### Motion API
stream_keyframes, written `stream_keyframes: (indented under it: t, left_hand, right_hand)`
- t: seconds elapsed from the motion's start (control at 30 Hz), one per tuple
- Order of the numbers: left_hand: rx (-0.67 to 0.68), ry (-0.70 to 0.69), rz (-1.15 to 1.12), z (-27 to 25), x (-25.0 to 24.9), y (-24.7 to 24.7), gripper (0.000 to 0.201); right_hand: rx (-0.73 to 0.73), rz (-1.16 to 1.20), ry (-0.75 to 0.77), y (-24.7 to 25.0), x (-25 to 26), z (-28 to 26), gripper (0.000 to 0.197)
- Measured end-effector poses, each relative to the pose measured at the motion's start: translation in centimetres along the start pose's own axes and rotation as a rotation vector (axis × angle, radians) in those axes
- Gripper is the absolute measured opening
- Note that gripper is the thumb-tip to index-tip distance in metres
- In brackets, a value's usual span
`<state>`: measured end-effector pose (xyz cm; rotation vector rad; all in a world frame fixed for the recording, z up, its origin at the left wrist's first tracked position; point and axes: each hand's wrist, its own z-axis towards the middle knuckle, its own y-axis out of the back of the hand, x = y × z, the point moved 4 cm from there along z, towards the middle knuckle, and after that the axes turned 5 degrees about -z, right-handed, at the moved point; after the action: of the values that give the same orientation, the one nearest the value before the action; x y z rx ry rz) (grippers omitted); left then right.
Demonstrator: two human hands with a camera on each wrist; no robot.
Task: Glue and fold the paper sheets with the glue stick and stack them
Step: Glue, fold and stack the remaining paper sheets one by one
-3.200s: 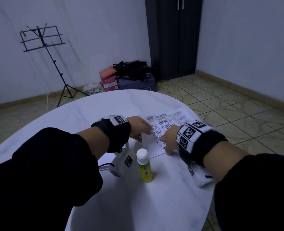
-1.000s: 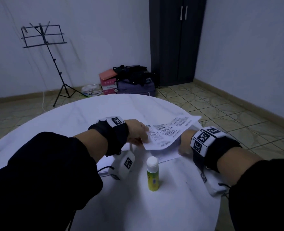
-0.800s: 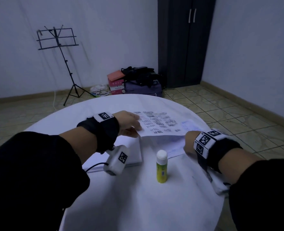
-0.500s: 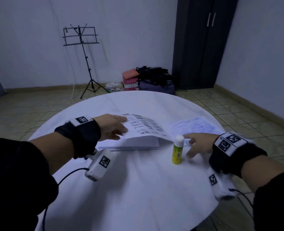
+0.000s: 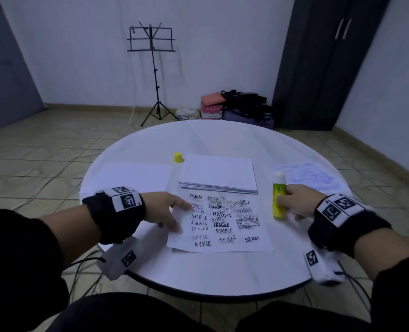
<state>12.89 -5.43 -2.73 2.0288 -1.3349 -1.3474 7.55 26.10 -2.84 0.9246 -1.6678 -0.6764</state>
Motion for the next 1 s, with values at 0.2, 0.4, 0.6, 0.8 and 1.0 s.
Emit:
stream_keyframes:
  t: [0.2,0.4,0.6,0.8,1.0]
  left_hand:
    - [-0.086,0.022,0.220,-0.1,0.8,0.6,0.083]
    - [-0.044,-0.118,0.516,-0.5,0.5,-1.1,0.080]
    - [-0.031,-0.161,0.619,-0.2,0.7,-1.4,0.074]
    - [-0.044,-0.159,0.638,-0.1,0.8,-1.5,0.075]
    - [-0.065,-0.156,0.600,0.3,0.6,-1.2,0.082]
  right_hand:
    - [-0.058,0.122,0.184,-0.4,5.7,-2.6,0.017]
    - [-0.103,0.121,0.294,-2.6,12.2,-2.3,0.009]
    - [-0.114,-0.065,0.342,-7.2,18.2,-0.9,0.019]
    - [-0.055,-0.185,0.355,-9.2,19.3,-0.3,0.022]
    - [-0.103,-0.179,0.275,-6.2,14.6,-0.3,0.017]
